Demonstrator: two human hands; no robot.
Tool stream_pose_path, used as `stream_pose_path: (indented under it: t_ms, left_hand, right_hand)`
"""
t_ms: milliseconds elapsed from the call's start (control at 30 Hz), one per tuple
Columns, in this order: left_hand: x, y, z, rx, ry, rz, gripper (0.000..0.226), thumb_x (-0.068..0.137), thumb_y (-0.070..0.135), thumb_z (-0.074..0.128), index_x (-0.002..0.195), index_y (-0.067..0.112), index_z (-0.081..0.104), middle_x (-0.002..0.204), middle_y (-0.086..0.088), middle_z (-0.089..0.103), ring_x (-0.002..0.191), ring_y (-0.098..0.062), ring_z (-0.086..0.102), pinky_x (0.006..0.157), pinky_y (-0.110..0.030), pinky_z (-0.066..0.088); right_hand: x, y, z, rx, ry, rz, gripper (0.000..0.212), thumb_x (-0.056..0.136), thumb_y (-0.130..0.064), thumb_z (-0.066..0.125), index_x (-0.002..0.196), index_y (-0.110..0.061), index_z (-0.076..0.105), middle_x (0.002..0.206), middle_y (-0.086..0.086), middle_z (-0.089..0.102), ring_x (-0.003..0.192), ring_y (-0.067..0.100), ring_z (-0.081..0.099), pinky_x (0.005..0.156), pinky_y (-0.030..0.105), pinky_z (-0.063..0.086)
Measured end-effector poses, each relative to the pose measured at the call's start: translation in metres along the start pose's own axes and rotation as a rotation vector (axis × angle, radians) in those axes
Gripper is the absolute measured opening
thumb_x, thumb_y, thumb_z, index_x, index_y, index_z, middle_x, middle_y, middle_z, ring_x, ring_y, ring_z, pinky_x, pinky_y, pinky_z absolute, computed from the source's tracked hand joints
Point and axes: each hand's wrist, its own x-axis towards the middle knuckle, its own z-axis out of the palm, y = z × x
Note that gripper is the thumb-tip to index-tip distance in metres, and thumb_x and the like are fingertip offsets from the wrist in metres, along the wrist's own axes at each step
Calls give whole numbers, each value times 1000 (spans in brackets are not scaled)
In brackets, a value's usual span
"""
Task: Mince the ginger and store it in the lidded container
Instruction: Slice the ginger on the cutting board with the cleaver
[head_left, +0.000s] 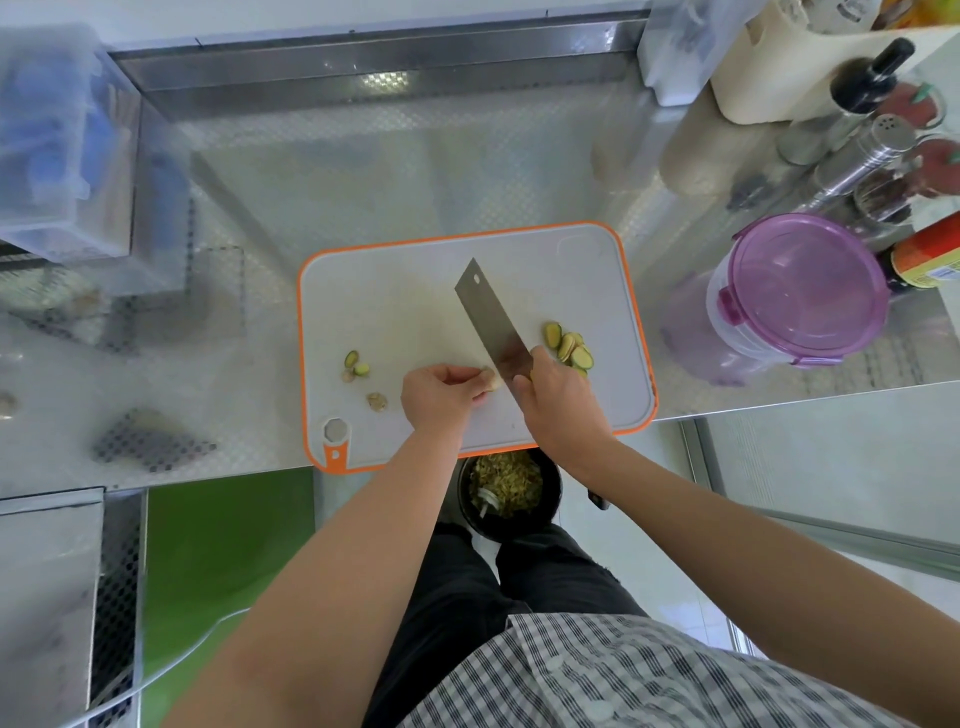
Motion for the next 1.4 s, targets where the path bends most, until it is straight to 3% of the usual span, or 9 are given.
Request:
stream_pose_path:
  t_ms: [100, 367, 533, 667, 800, 900, 1167, 1400]
  left_hand:
    - [0, -1, 0, 19, 1, 3, 18, 65, 5, 86, 60, 11, 70, 59, -5, 69, 61, -22, 69, 79, -48, 58]
    - [-2, 1, 0, 31, -4, 19, 19, 65, 5, 86, 60, 11, 68, 54, 1, 67, 55, -17, 66, 77, -47, 59]
    - [0, 3, 1, 56, 4, 28, 20, 65, 2, 85, 60, 11, 68, 59, -4, 67, 61, -25, 67, 76, -48, 59]
    - [0, 0, 0, 39, 11, 21, 21, 67, -2, 82, 59, 12, 68, 65, -10, 69, 68, -30, 70, 77, -49, 58]
    - [2, -3, 0, 44, 9, 23, 22, 67, 2, 83, 57, 15, 69, 64, -9, 70, 65, -29, 69, 77, -51, 58]
    - [-1, -1, 0, 16, -3, 22, 19, 69, 0, 82, 60, 10, 68, 56, -3, 67, 58, -24, 67, 78, -51, 58]
    - [-2, 0, 2, 7, 0, 13, 19, 69, 0, 82, 60, 10, 68, 56, -3, 67, 61, -25, 66, 78, -51, 58]
    - [-3, 1, 2, 24, -1, 21, 22, 71, -1, 80, 59, 12, 67, 49, 5, 64, 60, -25, 63, 79, -49, 58]
  right_hand:
    - [-6, 2, 2, -89, -22, -27, 12, 99, -21, 40, 96, -9, 38, 78, 7, 46, 71, 27, 44, 54, 33, 29]
    - [-12, 0, 7, -152, -34, 30, 7, 98, -12, 40, 104, -9, 40, 84, 6, 44, 75, 25, 42, 62, 34, 34]
    - [-7, -5, 14, -157, -44, 64, 2, 97, -10, 41, 98, -11, 39, 81, 5, 46, 72, 26, 47, 59, 35, 34]
    - [8, -11, 20, -130, -42, 67, 5, 96, -7, 43, 102, -8, 42, 81, 9, 51, 80, 31, 55, 59, 35, 34]
    - [11, -10, 23, -108, -38, 56, 2, 98, -10, 42, 98, -9, 40, 90, 14, 59, 85, 35, 58, 59, 36, 33]
    - [10, -6, 19, -103, -39, 46, 13, 100, -19, 40, 104, -7, 41, 93, 16, 60, 87, 36, 58, 60, 36, 35]
    - [-9, -3, 7, -73, -18, 4, 21, 101, -25, 39, 106, -5, 41, 83, 10, 47, 74, 26, 42, 62, 35, 33]
    - [-11, -5, 11, -125, -23, 37, 10, 99, -14, 41, 106, -8, 40, 82, 7, 44, 73, 25, 43, 61, 35, 33]
